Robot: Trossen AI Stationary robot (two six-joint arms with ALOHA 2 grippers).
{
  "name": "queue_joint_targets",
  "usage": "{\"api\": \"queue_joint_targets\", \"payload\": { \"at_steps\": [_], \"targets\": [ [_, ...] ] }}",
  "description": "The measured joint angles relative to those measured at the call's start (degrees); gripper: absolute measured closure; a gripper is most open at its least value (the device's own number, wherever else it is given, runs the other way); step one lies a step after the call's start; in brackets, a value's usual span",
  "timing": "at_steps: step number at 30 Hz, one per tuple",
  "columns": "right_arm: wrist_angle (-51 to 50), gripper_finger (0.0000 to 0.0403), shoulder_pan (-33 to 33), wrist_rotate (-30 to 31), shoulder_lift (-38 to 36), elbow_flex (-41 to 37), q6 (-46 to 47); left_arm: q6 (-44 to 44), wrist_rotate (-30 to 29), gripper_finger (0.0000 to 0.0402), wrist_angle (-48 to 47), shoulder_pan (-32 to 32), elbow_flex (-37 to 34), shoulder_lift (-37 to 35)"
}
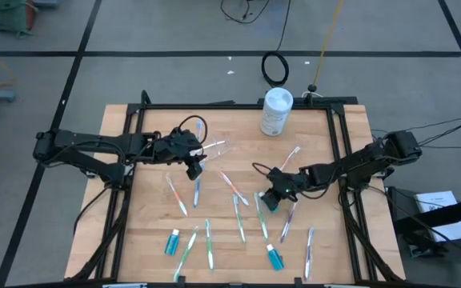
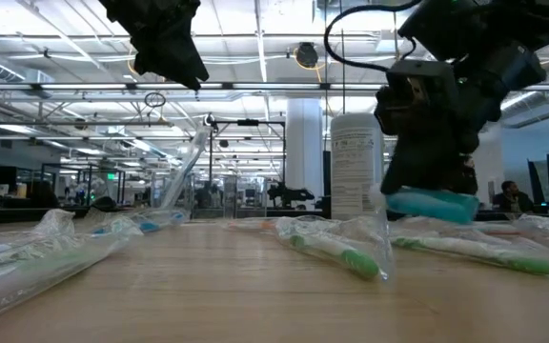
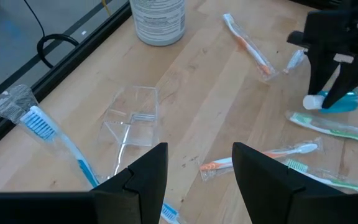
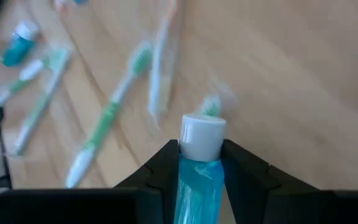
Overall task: Pick & Place toothbrushing station
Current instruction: Put the blue mouthwash into the transparent organizer
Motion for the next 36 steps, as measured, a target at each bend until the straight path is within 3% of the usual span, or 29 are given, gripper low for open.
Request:
{"api": "queue_joint_targets", "payload": {
  "at_steps": [5,13,17,28,36],
  "targets": [
    [7.5,0.0306,-2.7,0.0,-0.9,0.0,-6.1,0.1,0.0,0.0215,0.0,0.0,0.0,0.0],
    [31.4,0.0306,-8.4,0.1,-0.9,0.1,-27.7,0.2,1.2,0.0215,3.0,0.0,0.0,0.0],
    [38.4,0.0306,-11.4,0.1,-1.0,0.1,-37.0,-0.3,4.0,0.0215,6.8,-0.2,0.0,0.4],
    [36.1,0.0304,-13.0,-0.1,-1.0,0.1,-44.5,-1.7,4.4,0.0215,28.0,-4.4,0.0,15.1],
    [35.4,0.0303,-13.2,-2.0,-0.9,0.1,-44.5,-3.5,9.2,0.0215,42.1,-4.5,-0.1,25.3]
  ]
}}
